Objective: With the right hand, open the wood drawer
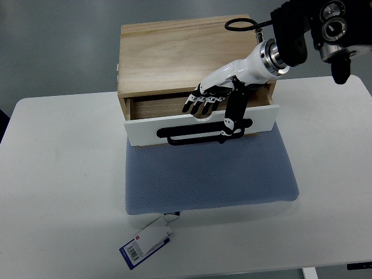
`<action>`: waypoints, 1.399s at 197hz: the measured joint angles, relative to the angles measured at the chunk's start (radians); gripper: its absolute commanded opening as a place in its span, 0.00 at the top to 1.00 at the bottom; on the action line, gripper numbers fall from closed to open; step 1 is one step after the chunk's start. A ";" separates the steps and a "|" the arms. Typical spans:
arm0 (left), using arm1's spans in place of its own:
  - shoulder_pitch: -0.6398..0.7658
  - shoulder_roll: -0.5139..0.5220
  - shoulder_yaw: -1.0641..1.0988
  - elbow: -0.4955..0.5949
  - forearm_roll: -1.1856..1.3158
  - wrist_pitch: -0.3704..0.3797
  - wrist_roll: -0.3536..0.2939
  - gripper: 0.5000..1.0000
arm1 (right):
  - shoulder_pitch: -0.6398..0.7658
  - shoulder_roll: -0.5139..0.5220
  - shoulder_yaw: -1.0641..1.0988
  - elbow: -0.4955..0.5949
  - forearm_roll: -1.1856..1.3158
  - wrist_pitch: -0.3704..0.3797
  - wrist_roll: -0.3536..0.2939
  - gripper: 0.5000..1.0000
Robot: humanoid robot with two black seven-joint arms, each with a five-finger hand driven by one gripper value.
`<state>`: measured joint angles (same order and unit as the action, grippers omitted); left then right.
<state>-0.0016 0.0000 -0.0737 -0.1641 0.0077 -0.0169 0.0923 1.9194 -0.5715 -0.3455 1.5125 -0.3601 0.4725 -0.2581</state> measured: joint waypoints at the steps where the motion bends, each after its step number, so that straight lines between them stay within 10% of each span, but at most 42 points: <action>1: 0.000 0.000 0.000 0.000 0.000 0.000 0.000 0.00 | 0.000 -0.002 0.002 0.000 0.000 0.001 0.000 0.17; 63: 0.000 0.000 0.000 0.000 0.000 0.000 0.000 0.00 | 0.027 -0.105 0.148 -0.019 0.099 0.001 -0.001 0.17; 118: 0.000 0.000 0.000 0.000 0.000 0.000 0.000 0.00 | -0.071 -0.210 0.302 -0.128 0.278 -0.236 0.069 0.17; 179: 0.000 0.000 0.000 0.000 0.000 0.000 0.000 0.00 | -0.517 -0.314 0.710 -0.265 0.290 -0.402 0.135 0.17; 275: 0.000 0.000 0.000 0.000 0.000 0.000 0.000 0.00 | -1.101 -0.155 1.283 -0.447 0.187 -0.415 0.136 0.16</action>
<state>-0.0014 0.0001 -0.0737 -0.1641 0.0077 -0.0168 0.0923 0.8188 -0.7262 0.9378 1.0651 -0.1732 0.0571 -0.1223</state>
